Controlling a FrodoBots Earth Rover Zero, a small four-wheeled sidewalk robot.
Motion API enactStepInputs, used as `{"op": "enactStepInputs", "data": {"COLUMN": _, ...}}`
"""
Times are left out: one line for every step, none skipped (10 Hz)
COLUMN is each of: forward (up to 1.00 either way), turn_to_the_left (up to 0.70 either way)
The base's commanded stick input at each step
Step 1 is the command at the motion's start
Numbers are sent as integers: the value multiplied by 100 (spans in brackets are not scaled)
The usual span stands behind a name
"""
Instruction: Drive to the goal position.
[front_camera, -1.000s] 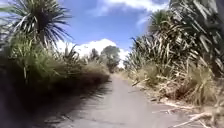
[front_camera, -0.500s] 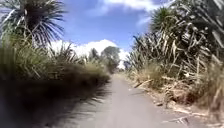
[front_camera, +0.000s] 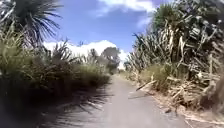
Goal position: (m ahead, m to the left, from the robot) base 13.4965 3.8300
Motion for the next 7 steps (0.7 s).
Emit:
{"op": "enactStepInputs", "data": {"forward": 70, "turn_to_the_left": 0}}
{"op": "enactStepInputs", "data": {"forward": 70, "turn_to_the_left": 0}}
{"op": "enactStepInputs", "data": {"forward": 70, "turn_to_the_left": 0}}
{"op": "enactStepInputs", "data": {"forward": 45, "turn_to_the_left": -2}}
{"op": "enactStepInputs", "data": {"forward": 45, "turn_to_the_left": -6}}
{"op": "enactStepInputs", "data": {"forward": 45, "turn_to_the_left": -11}}
{"op": "enactStepInputs", "data": {"forward": 45, "turn_to_the_left": -27}}
